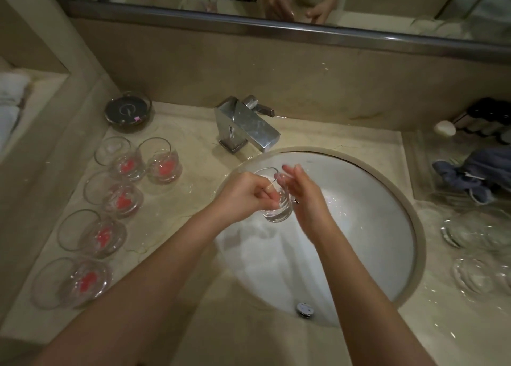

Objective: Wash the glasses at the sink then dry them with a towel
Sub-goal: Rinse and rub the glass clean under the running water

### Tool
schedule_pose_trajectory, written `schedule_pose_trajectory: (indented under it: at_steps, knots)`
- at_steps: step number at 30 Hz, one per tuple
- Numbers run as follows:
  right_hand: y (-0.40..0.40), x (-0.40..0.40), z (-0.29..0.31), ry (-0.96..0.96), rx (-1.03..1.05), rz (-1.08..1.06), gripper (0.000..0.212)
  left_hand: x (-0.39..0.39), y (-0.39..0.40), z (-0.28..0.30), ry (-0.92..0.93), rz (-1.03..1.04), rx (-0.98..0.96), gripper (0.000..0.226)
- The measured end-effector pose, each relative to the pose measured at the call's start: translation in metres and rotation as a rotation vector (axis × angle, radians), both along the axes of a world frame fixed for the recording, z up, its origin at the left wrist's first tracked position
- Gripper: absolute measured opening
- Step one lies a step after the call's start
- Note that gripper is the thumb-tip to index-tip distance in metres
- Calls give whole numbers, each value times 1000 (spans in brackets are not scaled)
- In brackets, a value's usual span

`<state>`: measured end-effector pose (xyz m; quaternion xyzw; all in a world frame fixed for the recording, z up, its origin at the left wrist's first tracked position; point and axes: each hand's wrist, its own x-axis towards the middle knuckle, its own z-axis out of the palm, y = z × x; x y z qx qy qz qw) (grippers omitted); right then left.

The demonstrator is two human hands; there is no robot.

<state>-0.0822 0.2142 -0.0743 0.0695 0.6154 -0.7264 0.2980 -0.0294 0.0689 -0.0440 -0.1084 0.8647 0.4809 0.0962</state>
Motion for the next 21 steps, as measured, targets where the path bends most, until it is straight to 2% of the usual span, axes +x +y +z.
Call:
schedule_pose_trajectory:
  at_steps: [2, 5, 7, 13, 15, 18, 19, 21]
  knots:
    - [10, 17, -10, -20, -105, 52, 57, 2, 4, 5, -13, -20, 83, 27]
    - [24, 30, -6, 38, -106, 115, 33, 6, 14, 12, -9, -61, 190, 17]
    - [34, 35, -2, 51, -88, 94, 28, 9, 22, 15, 21, -60, 218, 19]
    - [56, 52, 2, -40, 34, 26, 59, 20, 46, -2, 107, 143, 245, 32]
    - [63, 56, 2, -86, 71, 6, 58, 23, 54, -9, 41, 251, 302, 46]
    - [69, 59, 2, -162, 143, -2, 53, 27, 68, -18, -176, 437, 450, 76]
    - [71, 60, 2, -195, 176, 4, 53, 28, 72, -21, -249, 473, 497, 77]
    - [75, 61, 3, -279, 232, 32, 59, 31, 77, -26, -348, 506, 540, 62]
